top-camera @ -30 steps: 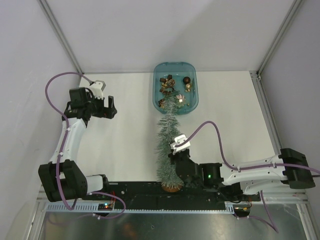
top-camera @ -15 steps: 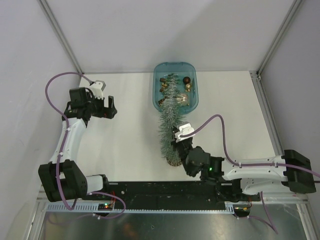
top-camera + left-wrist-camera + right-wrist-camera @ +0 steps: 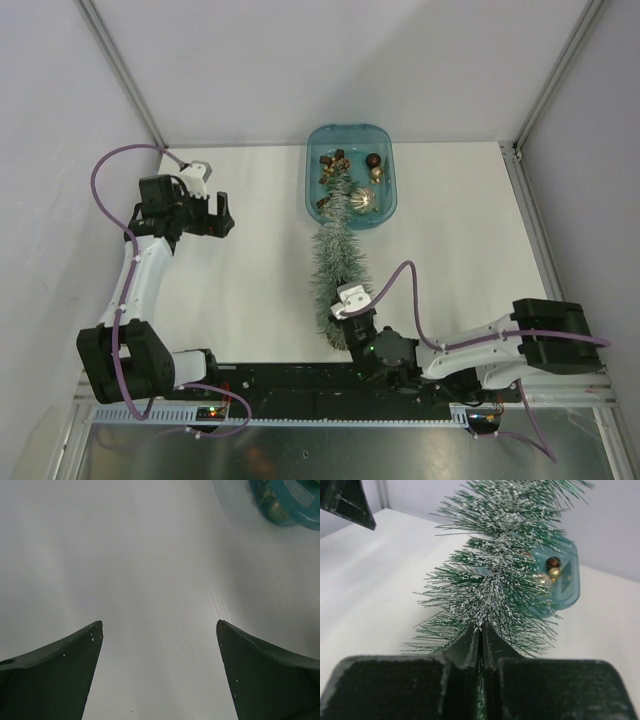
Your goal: Decorate the small christmas tree
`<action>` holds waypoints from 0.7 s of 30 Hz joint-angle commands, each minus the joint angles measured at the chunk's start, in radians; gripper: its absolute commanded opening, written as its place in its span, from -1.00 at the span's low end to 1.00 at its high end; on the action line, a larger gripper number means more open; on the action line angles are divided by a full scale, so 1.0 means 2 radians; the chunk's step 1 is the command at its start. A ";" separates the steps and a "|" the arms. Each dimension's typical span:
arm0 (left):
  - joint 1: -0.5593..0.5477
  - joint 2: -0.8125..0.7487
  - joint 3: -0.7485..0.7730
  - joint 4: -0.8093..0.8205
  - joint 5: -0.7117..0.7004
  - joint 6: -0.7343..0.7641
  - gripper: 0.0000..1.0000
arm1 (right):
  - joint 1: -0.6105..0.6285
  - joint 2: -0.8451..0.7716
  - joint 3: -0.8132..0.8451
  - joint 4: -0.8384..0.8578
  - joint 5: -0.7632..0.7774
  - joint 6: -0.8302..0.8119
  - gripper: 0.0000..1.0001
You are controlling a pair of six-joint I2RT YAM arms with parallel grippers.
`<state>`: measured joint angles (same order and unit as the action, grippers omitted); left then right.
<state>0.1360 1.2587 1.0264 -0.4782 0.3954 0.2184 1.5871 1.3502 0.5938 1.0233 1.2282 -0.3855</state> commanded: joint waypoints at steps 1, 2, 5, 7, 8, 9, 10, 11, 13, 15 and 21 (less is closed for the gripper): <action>-0.003 -0.009 0.012 0.005 0.005 -0.001 0.99 | -0.010 0.051 -0.002 0.269 0.022 -0.190 -1.00; -0.004 -0.009 0.012 0.005 0.005 -0.001 0.99 | -0.019 0.059 0.006 0.282 0.011 -0.205 -1.00; -0.005 -0.011 0.011 0.003 0.003 0.000 0.99 | -0.047 0.072 0.022 0.294 -0.018 -0.213 -1.00; -0.005 -0.012 0.011 0.003 0.000 0.001 0.99 | -0.064 0.075 0.026 0.295 -0.035 -0.208 -1.00; -0.006 -0.012 0.011 0.003 -0.002 0.002 0.99 | -0.072 0.076 0.027 0.295 -0.044 -0.206 -1.00; -0.005 -0.012 0.010 0.002 -0.004 0.003 0.99 | -0.077 0.077 0.028 0.295 -0.050 -0.206 -1.00; -0.006 -0.013 0.010 0.002 -0.005 0.004 0.99 | -0.082 0.077 0.028 0.296 -0.057 -0.208 -1.00; -0.006 -0.011 0.010 0.002 -0.005 0.005 0.99 | -0.085 0.077 0.029 0.296 -0.062 -0.210 -1.00; -0.006 -0.009 0.011 0.003 -0.007 0.006 0.99 | -0.090 0.076 0.029 0.296 -0.071 -0.217 -1.00; -0.005 -0.006 0.012 0.002 -0.007 0.005 0.99 | -0.091 0.074 0.029 0.297 -0.076 -0.225 -1.00; -0.006 0.003 0.016 0.002 0.000 0.000 0.99 | -0.094 0.082 0.030 0.297 -0.080 -0.228 -1.00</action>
<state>0.1310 1.2594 1.0267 -0.4808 0.3920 0.2188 1.4040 1.5021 0.6167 1.2774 1.0973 -0.8177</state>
